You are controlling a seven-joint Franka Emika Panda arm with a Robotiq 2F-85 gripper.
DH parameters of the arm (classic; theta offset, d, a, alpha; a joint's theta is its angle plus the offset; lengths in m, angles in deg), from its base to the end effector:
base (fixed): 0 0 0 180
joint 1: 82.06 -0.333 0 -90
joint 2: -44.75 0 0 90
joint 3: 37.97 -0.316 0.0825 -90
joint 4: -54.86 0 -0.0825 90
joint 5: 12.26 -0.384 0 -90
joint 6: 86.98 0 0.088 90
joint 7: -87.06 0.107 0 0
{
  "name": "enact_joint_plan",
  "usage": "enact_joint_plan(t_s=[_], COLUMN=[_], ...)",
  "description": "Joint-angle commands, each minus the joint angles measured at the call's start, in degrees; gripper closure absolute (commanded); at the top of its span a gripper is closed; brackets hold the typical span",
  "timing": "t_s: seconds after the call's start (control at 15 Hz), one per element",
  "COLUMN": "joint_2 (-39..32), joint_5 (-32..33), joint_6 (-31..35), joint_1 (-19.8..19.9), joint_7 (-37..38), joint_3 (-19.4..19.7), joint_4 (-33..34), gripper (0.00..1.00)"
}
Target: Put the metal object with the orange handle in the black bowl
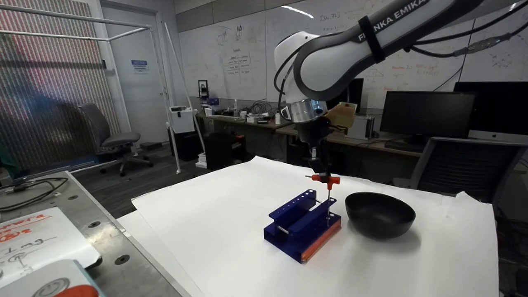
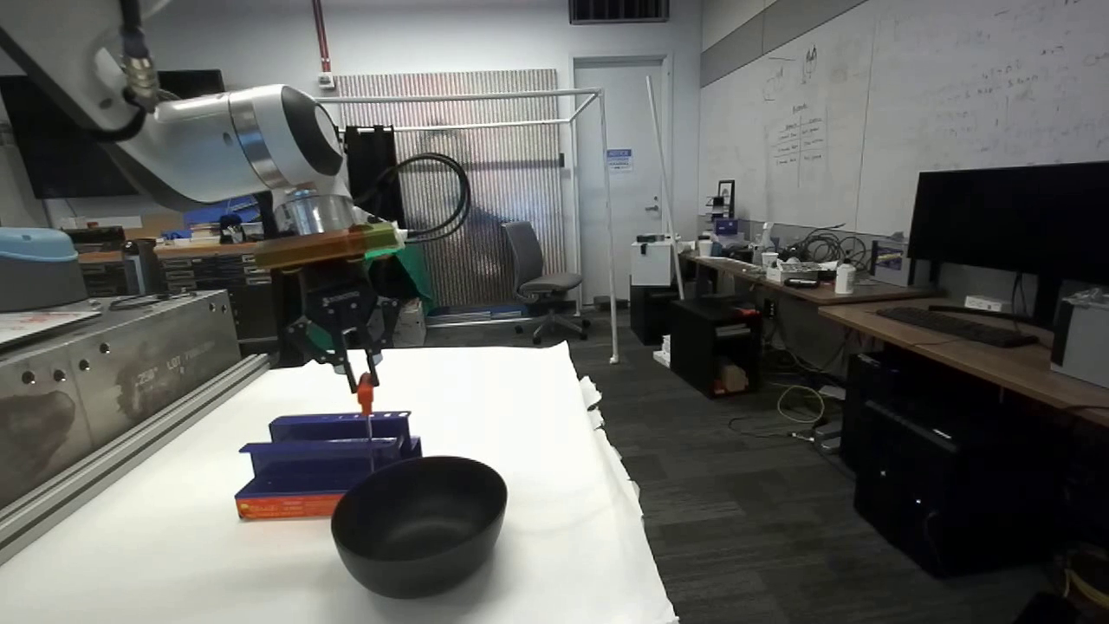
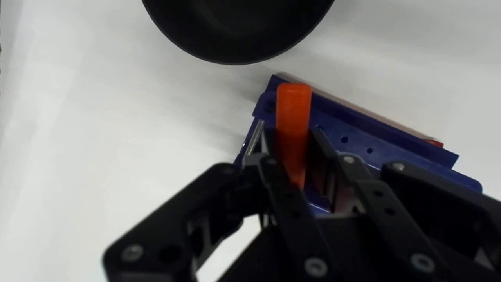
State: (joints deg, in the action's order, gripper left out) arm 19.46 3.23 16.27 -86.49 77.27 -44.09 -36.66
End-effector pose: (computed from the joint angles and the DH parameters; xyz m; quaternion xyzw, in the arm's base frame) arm 0.6456 0.0893 0.3624 0.9637 0.2172 -0.1147 0.1044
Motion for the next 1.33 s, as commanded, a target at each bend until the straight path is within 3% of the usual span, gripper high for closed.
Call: enact_joint_plan(t_s=[0.0, 0.2, 0.53, 0.87, 1.27], joint_2=[5.45, 10.95, 13.96, 7.84, -2.37], joint_5=[-1.49, -1.09, 4.01, 8.06, 6.2], joint_6=[-3.31, -6.11, -18.16, -26.5, -24.56], joint_1=[-0.45, -1.59, -3.66, -3.44, -2.6], joint_7=[-0.56, 4.75, 19.75, 27.25, 24.37], joint_3=[0.49, 0.84, 1.44, 2.39, 4.19], joint_4=[-0.92, -1.71, 1.58, 2.5, 3.68], gripper=[0.94, 0.94, 0.94, 0.94, 0.93])
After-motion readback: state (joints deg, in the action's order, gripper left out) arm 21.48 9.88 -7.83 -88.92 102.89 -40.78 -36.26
